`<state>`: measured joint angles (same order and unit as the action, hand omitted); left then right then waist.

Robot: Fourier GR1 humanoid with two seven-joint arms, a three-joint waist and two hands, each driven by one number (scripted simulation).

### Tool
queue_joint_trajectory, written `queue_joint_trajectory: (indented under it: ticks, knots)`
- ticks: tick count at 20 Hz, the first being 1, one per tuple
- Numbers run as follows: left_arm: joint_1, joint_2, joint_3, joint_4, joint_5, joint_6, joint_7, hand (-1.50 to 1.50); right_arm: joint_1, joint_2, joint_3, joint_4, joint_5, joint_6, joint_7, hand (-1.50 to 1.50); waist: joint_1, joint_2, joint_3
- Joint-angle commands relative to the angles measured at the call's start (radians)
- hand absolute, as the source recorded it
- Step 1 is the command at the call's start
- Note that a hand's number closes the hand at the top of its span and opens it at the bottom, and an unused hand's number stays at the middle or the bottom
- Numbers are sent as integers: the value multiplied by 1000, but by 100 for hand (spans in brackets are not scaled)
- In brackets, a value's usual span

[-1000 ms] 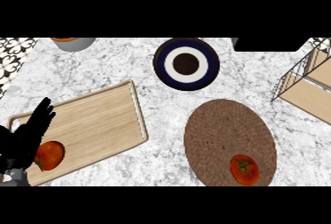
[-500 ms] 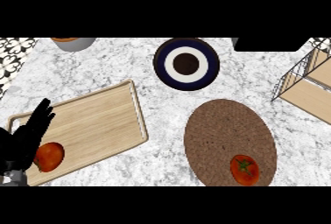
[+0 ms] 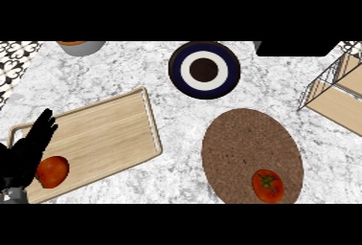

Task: Pick the can from the placemat and place it in the tiered shelf

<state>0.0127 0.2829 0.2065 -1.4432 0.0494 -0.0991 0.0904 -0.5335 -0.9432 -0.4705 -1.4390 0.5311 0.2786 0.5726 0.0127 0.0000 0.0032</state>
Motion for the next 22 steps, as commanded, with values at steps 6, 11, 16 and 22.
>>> queue_joint_trajectory:
  ticks: [6,11,16,22]
  knots:
    - [14,-37,-21,-12,-22,13,34,0,18,19,19,211,78,-115,-118,-150,-6,1,-3]
    - [-30,-13,1,2,-17,-8,41,0,-114,-6,36,386,90,-171,-206,-150,-1,3,-3]
    - [-34,-33,-2,0,-32,18,49,0,-111,31,-30,333,7,-186,-202,-150,-8,0,-3]
    - [-2,-11,26,69,-26,-26,-50,0,-130,54,-150,294,-150,-128,-107,-150,-18,-2,-4]
